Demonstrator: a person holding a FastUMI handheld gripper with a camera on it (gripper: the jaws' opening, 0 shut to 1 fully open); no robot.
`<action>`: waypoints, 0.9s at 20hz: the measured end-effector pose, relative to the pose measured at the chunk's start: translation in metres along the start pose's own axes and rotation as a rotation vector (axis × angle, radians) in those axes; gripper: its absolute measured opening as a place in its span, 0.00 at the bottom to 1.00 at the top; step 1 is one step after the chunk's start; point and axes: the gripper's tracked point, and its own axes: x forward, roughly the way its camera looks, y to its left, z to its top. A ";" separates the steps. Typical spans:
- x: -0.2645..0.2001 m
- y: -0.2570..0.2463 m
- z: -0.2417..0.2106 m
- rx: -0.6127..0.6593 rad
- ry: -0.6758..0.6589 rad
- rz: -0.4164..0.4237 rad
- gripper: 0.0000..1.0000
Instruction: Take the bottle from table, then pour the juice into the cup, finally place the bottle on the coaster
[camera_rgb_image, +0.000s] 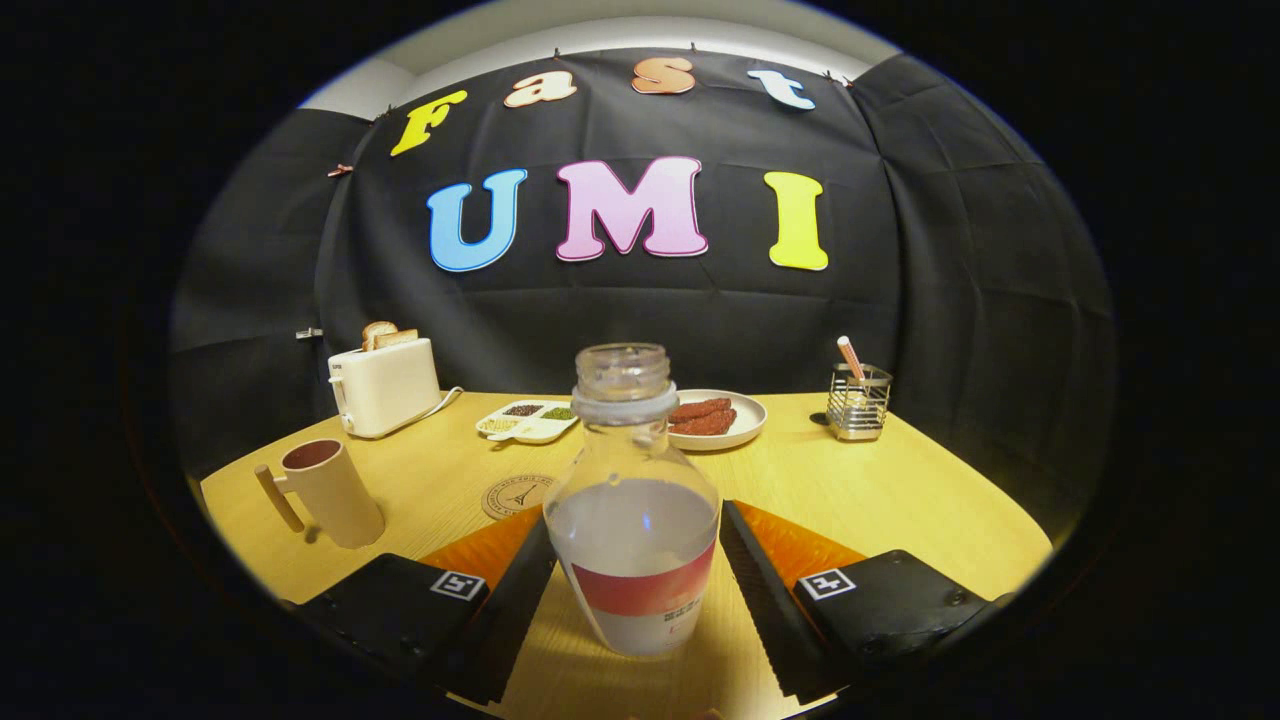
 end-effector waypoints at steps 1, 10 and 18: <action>0.002 0.002 -0.002 -0.001 0.003 0.002 0.98; 0.008 0.006 0.001 -0.040 -0.020 0.005 0.80; 0.015 0.014 0.006 -0.122 0.066 0.053 0.74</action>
